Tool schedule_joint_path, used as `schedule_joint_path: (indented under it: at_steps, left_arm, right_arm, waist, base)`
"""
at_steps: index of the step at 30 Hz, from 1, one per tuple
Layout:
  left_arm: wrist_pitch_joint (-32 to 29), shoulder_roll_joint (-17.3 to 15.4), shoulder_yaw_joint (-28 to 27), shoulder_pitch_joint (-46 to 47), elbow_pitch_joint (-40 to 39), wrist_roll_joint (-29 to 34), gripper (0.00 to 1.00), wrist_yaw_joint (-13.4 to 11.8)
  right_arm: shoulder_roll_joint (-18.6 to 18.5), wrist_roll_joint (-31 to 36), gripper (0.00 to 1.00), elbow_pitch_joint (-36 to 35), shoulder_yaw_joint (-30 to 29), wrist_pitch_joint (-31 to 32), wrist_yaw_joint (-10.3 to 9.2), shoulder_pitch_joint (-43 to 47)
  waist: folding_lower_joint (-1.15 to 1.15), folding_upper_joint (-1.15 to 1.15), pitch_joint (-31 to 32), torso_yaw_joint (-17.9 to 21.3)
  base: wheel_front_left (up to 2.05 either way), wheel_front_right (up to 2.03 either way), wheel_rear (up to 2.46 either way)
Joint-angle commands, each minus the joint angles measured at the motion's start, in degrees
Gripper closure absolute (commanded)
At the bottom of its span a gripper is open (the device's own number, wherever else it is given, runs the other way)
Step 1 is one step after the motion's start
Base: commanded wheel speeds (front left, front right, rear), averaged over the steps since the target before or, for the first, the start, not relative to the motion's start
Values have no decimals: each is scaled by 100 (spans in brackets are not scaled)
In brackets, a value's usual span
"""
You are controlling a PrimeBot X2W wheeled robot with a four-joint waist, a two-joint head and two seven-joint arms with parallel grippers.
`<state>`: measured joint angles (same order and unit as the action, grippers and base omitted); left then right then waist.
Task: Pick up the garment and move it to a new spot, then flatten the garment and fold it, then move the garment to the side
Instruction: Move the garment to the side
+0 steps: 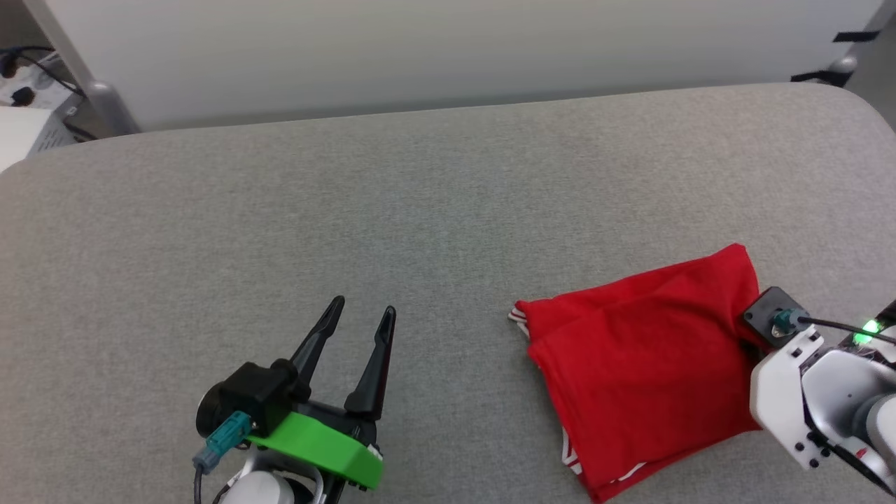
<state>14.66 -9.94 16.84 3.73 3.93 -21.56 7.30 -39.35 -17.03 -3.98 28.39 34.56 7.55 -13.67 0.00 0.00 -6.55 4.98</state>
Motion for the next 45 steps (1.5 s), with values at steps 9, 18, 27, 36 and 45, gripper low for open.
schedule_joint_path:
  at_steps: [9,18,27,36,45]
  left_arm:
    - [34,-280,235,628,-445,119,0,19]
    - [-25,-657,469,1221,-1012,147,0,19]
    - [-496,-1011,502,1598,-1964,326,0,-2]
    - [-617,-1117,379,1697,-2688,288,0,-92]
    - [-490,-1086,430,1588,-2460,225,0,-131]
  right_arm:
    - [-926,-156,100,499,188,-401,-6,-988]
    - [-1281,140,100,1732,-460,-1299,-6,-1468]
    - [-1252,502,100,3319,-1481,-2357,-6,-1782]
    - [-678,1152,100,4485,-2052,-3023,-6,-2313]
    - [-428,1335,0,4971,-2112,-3034,-6,-2540]
  waist:
    - [0,0,-1205,1105]
    - [0,0,-2195,1202]
    - [0,0,-2888,1036]
    - [0,0,-3232,877]
    - [0,0,-2886,808]
  base:
    - [0,0,0]
    - [0,0,0]
    - [0,0,0]
    - [0,0,0]
    - [0,0,0]
